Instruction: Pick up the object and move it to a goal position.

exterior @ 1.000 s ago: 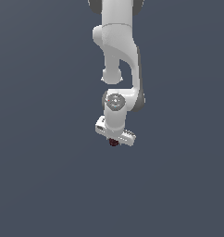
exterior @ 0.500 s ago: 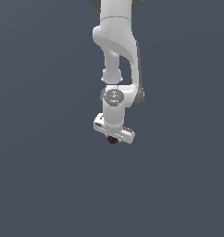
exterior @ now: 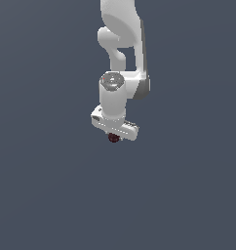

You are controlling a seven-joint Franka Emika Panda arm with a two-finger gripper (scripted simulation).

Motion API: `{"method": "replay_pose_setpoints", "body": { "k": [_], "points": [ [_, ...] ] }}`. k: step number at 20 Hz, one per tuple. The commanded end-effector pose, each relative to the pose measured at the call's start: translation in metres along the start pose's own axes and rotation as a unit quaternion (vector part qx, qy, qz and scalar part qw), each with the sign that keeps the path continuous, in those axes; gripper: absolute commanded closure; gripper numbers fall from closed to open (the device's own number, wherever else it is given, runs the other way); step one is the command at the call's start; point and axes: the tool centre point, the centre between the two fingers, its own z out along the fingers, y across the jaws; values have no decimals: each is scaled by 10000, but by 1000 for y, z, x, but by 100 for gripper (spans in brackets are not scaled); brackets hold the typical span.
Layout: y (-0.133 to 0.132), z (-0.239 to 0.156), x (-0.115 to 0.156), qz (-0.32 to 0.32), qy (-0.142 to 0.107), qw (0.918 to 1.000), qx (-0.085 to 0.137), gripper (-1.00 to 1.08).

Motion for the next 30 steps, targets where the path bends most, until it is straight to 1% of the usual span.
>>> {"method": "replay_pose_setpoints", "body": {
  "k": [1,12,21,25,30],
  "points": [
    [10,-26,-1,3,7,10000,5,108],
    [57,-155,-4,6,6,10000,7,108],
    [92,-254,-4,9,6,10000,5,108],
    [104,-289,-3,8,8,10000,2,108],
    [115,-321,-2,8,8,10000,2,108]
  ]
}}
